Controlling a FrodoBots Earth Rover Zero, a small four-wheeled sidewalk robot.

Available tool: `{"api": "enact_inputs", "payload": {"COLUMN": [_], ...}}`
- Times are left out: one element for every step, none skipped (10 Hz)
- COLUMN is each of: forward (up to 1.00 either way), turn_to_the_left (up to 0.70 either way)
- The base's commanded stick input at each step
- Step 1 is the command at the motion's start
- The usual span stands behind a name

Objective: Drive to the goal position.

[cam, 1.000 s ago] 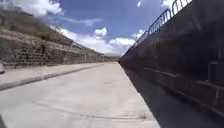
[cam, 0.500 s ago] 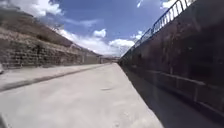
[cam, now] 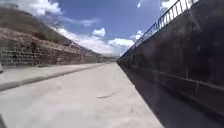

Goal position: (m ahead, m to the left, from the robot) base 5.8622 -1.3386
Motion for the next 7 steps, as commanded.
{"api": "enact_inputs", "payload": {"forward": [1.0, 1.0, 1.0, 1.0, 1.0, 1.0, 1.0], "turn_to_the_left": [0.0, 0.0, 0.0, 0.0, 0.0, 0.0, 0.0]}}
